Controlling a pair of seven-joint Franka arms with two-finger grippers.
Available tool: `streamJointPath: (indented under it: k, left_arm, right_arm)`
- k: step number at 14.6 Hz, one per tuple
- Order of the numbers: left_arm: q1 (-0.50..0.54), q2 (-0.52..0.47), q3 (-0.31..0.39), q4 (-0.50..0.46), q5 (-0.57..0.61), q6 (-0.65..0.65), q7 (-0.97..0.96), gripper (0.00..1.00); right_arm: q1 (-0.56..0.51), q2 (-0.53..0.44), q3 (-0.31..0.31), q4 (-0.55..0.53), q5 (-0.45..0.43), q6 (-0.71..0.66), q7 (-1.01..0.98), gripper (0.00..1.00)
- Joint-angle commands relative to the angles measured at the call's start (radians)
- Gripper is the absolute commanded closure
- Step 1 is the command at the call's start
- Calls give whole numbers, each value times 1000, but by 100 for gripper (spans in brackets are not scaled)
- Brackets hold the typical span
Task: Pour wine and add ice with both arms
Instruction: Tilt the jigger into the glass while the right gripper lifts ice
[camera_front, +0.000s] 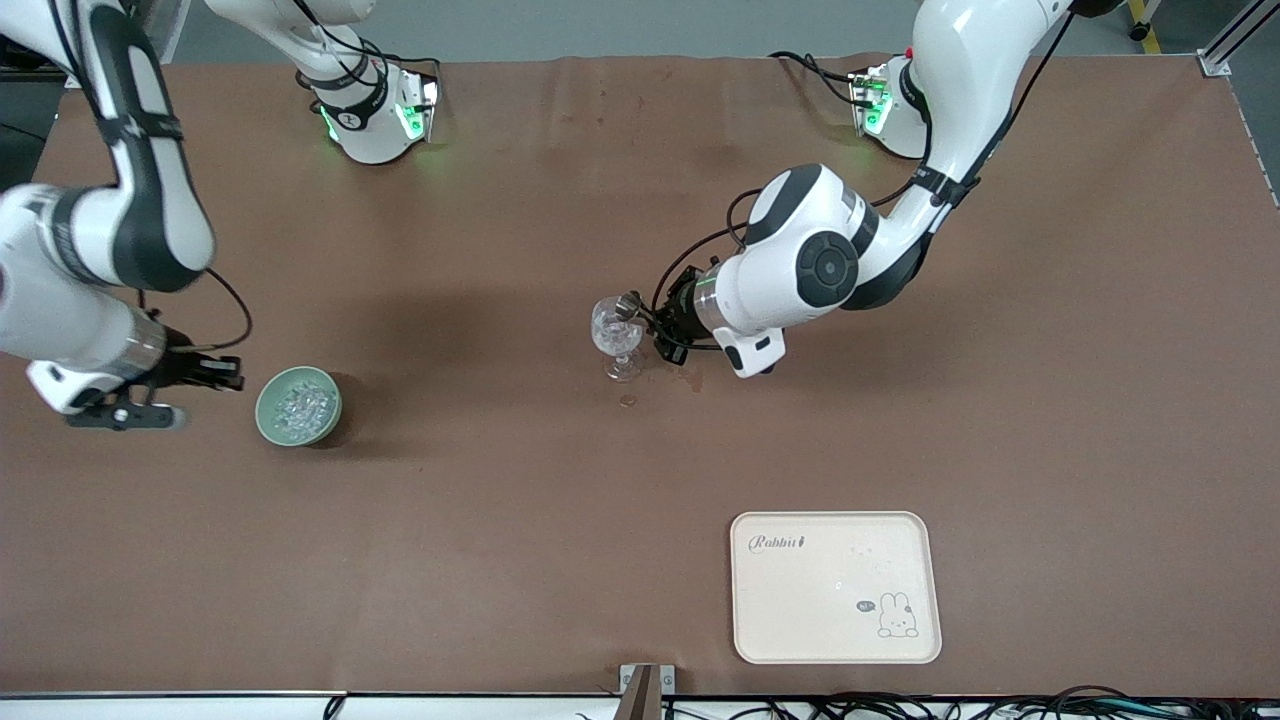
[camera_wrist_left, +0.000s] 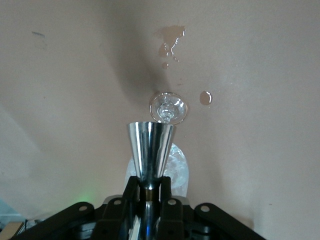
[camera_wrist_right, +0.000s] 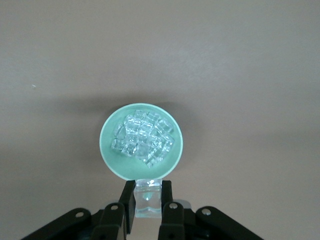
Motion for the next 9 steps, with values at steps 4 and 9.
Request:
streamJointPath:
  k: [4, 9]
  left_arm:
    - [-25, -2, 3, 17, 133, 5, -116, 100]
    - [-54, -1, 3, 19, 239, 5, -196, 100]
  right_arm:
    - [-1, -127, 15, 133, -7, -244, 16, 92]
    - [77, -236, 41, 136, -7, -337, 122, 96]
